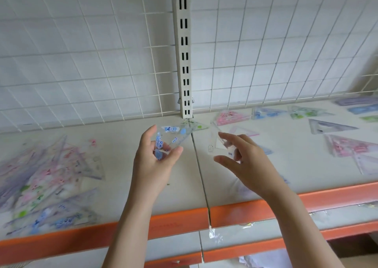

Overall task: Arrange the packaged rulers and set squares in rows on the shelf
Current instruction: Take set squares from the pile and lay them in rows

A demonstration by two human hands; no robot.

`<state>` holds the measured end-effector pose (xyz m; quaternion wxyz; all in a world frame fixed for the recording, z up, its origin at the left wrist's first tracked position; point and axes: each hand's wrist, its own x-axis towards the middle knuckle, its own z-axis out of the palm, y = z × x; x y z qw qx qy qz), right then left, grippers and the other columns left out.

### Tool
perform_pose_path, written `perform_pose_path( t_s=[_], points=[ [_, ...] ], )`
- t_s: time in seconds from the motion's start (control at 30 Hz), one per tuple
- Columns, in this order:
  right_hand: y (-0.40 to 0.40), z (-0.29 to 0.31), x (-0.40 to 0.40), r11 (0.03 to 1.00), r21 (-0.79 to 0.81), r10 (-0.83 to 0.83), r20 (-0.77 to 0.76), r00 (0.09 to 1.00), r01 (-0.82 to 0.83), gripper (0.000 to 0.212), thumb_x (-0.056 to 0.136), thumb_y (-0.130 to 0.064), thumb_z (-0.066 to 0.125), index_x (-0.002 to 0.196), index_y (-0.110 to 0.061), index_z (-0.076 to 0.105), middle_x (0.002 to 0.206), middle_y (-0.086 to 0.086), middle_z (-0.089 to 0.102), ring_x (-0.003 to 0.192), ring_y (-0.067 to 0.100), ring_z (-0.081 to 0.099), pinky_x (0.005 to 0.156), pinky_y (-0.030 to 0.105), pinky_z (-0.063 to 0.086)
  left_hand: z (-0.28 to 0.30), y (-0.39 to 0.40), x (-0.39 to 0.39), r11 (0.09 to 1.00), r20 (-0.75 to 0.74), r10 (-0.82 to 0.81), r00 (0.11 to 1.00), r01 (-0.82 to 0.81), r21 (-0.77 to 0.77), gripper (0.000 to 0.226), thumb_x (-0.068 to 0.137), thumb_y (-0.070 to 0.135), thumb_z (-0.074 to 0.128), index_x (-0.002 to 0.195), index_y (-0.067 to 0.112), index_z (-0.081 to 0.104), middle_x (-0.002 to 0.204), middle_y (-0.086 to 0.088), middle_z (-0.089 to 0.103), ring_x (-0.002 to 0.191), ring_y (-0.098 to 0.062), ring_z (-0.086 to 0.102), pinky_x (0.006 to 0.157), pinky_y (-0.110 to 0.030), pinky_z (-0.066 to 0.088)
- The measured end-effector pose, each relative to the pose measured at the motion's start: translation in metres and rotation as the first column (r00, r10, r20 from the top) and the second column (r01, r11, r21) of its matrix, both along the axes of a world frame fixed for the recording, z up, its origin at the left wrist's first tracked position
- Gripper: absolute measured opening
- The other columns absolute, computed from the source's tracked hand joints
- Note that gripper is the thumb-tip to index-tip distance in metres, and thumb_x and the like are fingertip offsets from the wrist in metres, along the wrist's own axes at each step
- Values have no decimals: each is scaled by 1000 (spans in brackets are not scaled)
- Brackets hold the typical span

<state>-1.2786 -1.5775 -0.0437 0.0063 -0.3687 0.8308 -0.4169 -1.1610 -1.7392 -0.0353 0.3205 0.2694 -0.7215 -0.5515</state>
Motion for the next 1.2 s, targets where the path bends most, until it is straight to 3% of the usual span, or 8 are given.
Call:
perform_pose_path(
  t_s=[0.2,0.43,0.57,0.7,0.8,0.9,0.97,1.2],
  points=[
    [24,-3,-18,1000,-15,8,95,995,-6,75,79,-26,73,143,-21,34,92,-13,51,67,4,47,69,6,37,-4,24,-16,998,41,12,999,-10,-55,62,79,16,72,130,32,41,86,-1,62,61,0,52,60,-12,43],
    [55,3,-36,977,-214,74,313,947,-6,18,85,-6,65,86,-24,59,74,-7,64,68,3,61,71,20,47,-8,52,-32,998,39,29,999,-27,-64,59,79,15,72,123,39,40,82,3,60,65,-5,55,63,-5,41],
    [76,8,-44,958,-288,122,406,906,0,7,88,-10,62,84,-17,62,80,-2,73,78,6,68,78,28,49,-8,72,-40,997,27,45,999,-43,-56,60,79,14,72,120,42,39,81,3,59,68,-12,56,70,-20,45],
    [94,12,-54,932,-361,158,493,856,36,11,87,-5,62,89,-14,58,78,3,71,67,11,65,69,28,49,-9,92,-46,996,17,60,998,-59,-72,60,79,14,73,117,45,39,84,1,61,67,-12,55,69,-18,44],
    [108,13,-58,906,-420,211,557,804,53,47,86,2,62,123,-20,42,81,4,63,72,24,70,74,31,57,-10,108,-50,996,13,64,998,-63,-69,60,78,14,73,117,45,39,83,2,60,66,-12,55,73,-22,44],
    [121,14,-61,915,-404,253,571,781,-1,99,82,8,63,142,-46,5,83,11,59,77,35,69,78,34,58,-13,121,-53,995,22,70,997,-68,-69,61,78,15,73,119,45,39,83,2,60,67,-12,56,79,-27,46],
    [129,14,-63,914,-406,266,582,768,-9,105,80,10,65,144,-45,3,82,13,57,79,39,67,78,36,58,-14,130,-52,994,22,81,996,-80,-69,61,78,15,73,121,43,39,84,1,60,68,-12,56,79,-26,46],
    [141,10,-64,940,-337,148,560,815,61,48,77,1,71,108,-24,44,72,0,65,72,22,63,79,41,51,-14,152,-44,986,47,147,988,-143,-85,62,79,16,73,126,37,39,82,3,59,64,-9,54,69,-22,45]
  ],
)
